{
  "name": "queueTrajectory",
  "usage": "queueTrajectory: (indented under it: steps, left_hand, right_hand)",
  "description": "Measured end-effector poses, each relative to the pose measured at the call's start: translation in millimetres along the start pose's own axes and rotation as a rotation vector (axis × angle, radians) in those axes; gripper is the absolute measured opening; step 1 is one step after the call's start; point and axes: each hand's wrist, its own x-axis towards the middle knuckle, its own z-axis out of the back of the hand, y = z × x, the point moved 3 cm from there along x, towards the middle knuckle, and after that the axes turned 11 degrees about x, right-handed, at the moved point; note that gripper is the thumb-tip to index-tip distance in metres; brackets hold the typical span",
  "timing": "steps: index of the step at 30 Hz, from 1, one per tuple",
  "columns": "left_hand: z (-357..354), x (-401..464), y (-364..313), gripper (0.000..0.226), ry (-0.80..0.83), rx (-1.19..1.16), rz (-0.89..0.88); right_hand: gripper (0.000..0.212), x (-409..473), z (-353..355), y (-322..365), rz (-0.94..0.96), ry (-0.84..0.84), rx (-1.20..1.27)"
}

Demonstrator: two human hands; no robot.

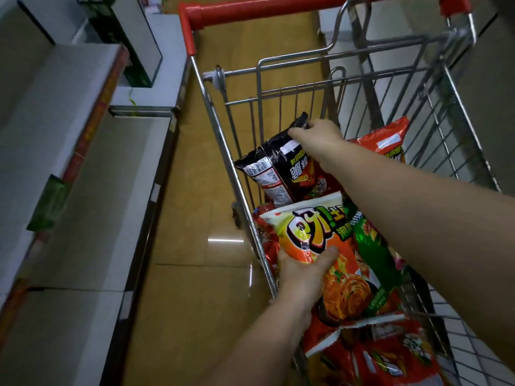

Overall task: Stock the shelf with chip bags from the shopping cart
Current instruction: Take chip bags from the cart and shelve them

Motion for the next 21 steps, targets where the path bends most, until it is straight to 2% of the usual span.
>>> queueTrajectory:
  steps: [8, 10, 12, 14, 16, 21]
  left_hand:
    - [-1.7, -6.1, -0.1, 0.093, -0.057, 0.103, -0.015]
    - [-5.6, -6.8, 2.4, 0.095, -0.048, 0.150, -0.023]
    - [-9.3, -8.9, 4.2, 0.093, -0.068, 0.182, -0.042]
    - [-12.0, -10.6, 6.6, 0.091, -0.103, 0.215, -0.057]
    - [-13.7, -13.1, 8.9, 0.089, -0.147, 0.225, -0.075]
    - [-9.6, -15.8, 11.5, 0.079, -0.265, 0.232, -0.127]
  right_hand:
    - [0.004, -20.7, 47.1, -61.4, -0.103, -0.030, 0.166]
    - [0.010, -28.5, 67.1, -76.3, -0.173, -0.024, 0.269]
    - [0.004, -38.9, 85.9, -89.9, -0.219, -0.001, 0.360]
    - [0.020, -50.2, 104.2, -103.4, -0.225, 0.001, 0.453]
    - [0.014, -65.3, 121.9, -115.2, -0.200, -0.012, 0.565]
    - [0.021, -106.2, 162.3, -146.6, -0.202, -0.049, 0.803]
